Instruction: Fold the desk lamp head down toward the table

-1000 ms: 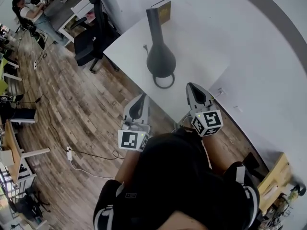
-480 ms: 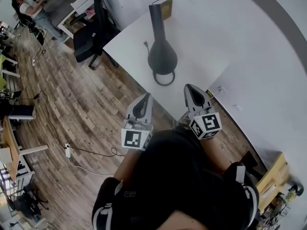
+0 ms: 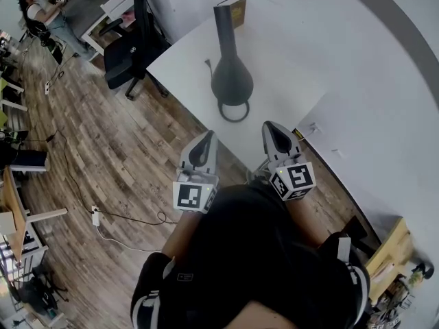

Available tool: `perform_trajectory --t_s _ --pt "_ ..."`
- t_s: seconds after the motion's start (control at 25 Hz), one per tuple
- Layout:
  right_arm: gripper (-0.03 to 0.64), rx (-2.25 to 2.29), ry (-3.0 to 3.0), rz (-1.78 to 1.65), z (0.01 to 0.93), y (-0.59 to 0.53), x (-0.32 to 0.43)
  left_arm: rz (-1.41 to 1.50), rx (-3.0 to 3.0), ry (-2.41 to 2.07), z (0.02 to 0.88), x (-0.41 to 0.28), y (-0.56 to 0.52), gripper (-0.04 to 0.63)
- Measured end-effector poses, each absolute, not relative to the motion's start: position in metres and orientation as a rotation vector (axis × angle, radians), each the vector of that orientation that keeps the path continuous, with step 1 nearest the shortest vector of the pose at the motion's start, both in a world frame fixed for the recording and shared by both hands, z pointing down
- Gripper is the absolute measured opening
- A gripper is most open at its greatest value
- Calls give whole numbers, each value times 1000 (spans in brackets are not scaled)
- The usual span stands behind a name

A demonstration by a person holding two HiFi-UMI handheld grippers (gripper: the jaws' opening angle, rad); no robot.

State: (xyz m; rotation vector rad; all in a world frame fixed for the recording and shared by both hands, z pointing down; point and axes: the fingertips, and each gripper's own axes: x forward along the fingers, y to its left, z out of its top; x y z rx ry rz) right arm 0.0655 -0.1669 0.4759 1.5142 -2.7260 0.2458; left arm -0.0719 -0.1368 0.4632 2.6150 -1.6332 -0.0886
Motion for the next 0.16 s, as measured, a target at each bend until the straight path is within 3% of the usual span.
perform_trajectory --t_s 0.16 --pt "11 1512 -2727 251 474 -164 65 -95 2619 -1618 461 -69 -134 25"
